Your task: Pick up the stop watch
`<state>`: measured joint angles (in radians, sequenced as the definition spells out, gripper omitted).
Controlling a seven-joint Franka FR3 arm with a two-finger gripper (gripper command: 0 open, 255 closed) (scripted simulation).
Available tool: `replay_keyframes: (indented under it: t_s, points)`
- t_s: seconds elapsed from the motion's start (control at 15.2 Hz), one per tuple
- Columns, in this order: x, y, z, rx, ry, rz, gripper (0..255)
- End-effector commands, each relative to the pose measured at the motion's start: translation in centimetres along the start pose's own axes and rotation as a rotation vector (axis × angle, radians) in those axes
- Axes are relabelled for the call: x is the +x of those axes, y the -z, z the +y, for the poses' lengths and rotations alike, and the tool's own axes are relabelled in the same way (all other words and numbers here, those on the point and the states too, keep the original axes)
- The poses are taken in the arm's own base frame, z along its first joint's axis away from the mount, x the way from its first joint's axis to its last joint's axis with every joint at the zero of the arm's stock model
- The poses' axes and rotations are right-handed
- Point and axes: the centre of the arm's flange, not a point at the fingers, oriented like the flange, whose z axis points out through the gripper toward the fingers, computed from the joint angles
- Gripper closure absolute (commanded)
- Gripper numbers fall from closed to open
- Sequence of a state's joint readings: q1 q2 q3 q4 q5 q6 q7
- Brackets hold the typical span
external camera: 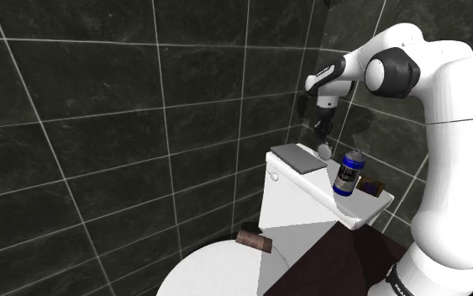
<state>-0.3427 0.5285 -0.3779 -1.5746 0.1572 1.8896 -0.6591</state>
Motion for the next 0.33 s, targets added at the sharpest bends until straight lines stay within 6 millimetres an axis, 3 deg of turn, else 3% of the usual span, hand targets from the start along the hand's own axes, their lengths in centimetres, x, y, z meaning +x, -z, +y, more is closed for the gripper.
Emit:
replay_keyframes:
  t_s: [0.0,0.26]
  points:
    - [-1.0,1.9,1.3,-0.018,-0.021,0.022,255]
    - [-1.2,3.0,1.3,-0.018,-0.021,0.022,255]
